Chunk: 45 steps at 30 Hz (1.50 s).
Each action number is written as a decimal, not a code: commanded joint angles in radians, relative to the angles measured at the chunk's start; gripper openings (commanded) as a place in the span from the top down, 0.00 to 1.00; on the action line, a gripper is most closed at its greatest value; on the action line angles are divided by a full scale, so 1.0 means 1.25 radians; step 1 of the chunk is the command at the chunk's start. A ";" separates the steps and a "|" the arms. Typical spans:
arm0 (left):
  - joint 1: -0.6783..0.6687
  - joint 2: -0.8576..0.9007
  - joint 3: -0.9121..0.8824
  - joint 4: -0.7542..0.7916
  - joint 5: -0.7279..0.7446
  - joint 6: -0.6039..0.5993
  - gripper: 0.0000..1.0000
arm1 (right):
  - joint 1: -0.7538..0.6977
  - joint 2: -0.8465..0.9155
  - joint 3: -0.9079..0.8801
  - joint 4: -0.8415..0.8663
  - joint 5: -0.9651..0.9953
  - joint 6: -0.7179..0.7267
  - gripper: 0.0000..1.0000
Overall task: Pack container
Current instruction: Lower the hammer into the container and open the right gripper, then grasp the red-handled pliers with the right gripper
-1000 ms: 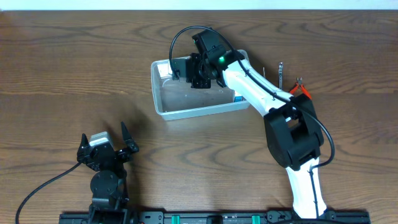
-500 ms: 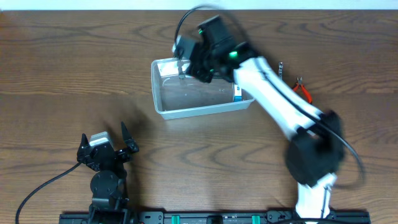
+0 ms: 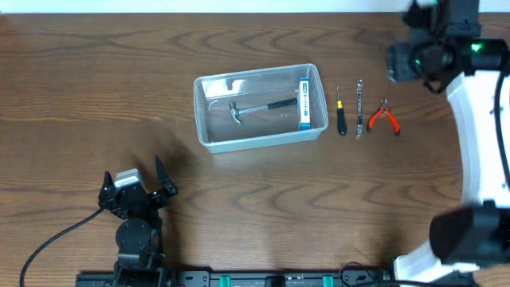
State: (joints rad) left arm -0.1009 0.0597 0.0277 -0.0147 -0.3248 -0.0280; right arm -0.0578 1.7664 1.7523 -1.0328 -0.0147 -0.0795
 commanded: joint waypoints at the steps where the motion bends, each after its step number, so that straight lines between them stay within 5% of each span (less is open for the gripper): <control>1: 0.002 -0.002 -0.019 -0.021 -0.013 0.001 0.02 | -0.065 0.079 -0.062 -0.007 -0.002 0.102 0.33; 14: 0.002 -0.002 -0.019 -0.021 -0.013 0.001 0.02 | -0.095 0.315 -0.098 0.060 -0.050 -0.007 0.48; 38: 0.002 -0.002 -0.019 -0.021 -0.013 0.001 0.02 | -0.092 0.359 -0.128 0.092 -0.030 -0.003 0.67; 45: 0.002 -0.002 -0.019 -0.021 -0.013 0.001 0.02 | -0.092 0.359 -0.128 0.086 -0.030 -0.003 0.91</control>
State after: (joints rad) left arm -0.1009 0.0597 0.0277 -0.0151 -0.3252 -0.0280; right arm -0.1802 2.1937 1.6085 -0.9203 -0.0513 -0.0834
